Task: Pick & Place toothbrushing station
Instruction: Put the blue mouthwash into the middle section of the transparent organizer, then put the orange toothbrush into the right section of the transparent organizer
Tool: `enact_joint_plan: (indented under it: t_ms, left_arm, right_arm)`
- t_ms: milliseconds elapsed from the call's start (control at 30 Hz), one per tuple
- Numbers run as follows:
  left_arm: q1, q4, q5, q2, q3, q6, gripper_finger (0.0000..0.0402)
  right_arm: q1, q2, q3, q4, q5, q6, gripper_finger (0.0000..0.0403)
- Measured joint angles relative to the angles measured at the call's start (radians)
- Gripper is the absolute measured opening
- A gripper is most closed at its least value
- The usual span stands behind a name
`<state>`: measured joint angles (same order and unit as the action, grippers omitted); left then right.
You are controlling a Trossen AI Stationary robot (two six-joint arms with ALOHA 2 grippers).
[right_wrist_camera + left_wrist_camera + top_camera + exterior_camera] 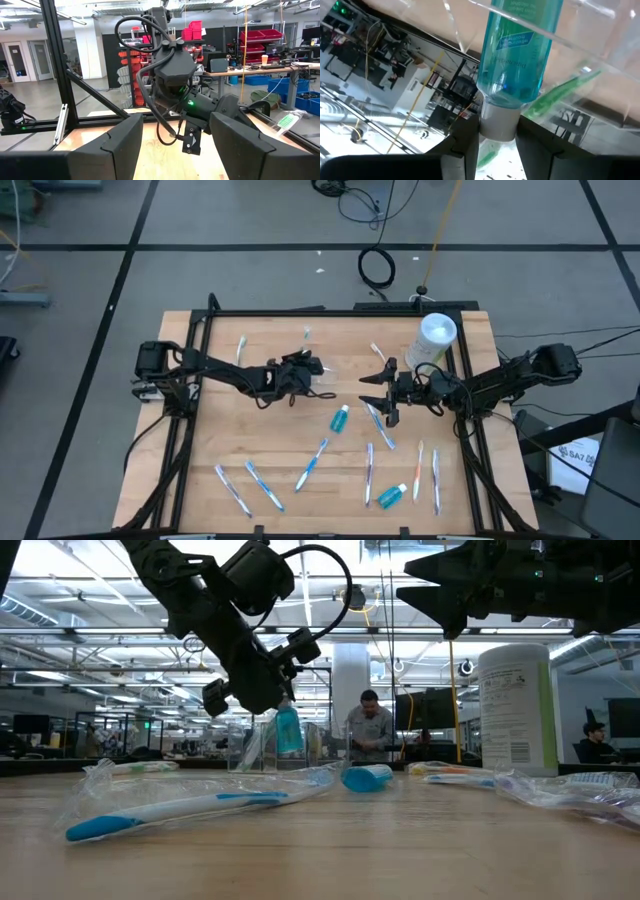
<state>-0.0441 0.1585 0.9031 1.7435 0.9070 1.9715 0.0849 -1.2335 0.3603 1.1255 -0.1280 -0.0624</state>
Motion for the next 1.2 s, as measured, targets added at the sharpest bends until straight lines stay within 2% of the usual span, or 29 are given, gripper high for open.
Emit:
enact_joint_plan:
  t_ms: [200, 500, 667, 900, 1200]
  left_arm:
    - [0.000, 0.002, -0.013, 0.000, 0.000, -0.003, 0.0126]
    - [0.002, 0.007, -0.014, 0.000, 0.000, -0.055, 0.0204]
    - [0.011, 0.082, -0.008, 0.000, 0.000, -0.070, 0.0228]
    - [0.027, 0.195, 0.030, -0.003, 0.000, -0.140, 0.0219]
    - [0.068, 0.183, 0.041, -0.119, 0.000, -0.383, 0.0195]
  right_arm:
    - [0.000, 0.000, 0.000, 0.000, 0.001, 0.020, 0.0226]
    - [0.000, 0.000, 0.000, 0.000, 0.002, 0.030, 0.0226]
    - [0.000, 0.000, 0.000, 0.000, 0.002, 0.030, 0.0226]
    - [0.000, 0.000, 0.000, 0.000, 0.002, 0.029, 0.0226]
    - [0.000, 0.000, 0.000, -0.001, 0.000, 0.030, 0.0226]
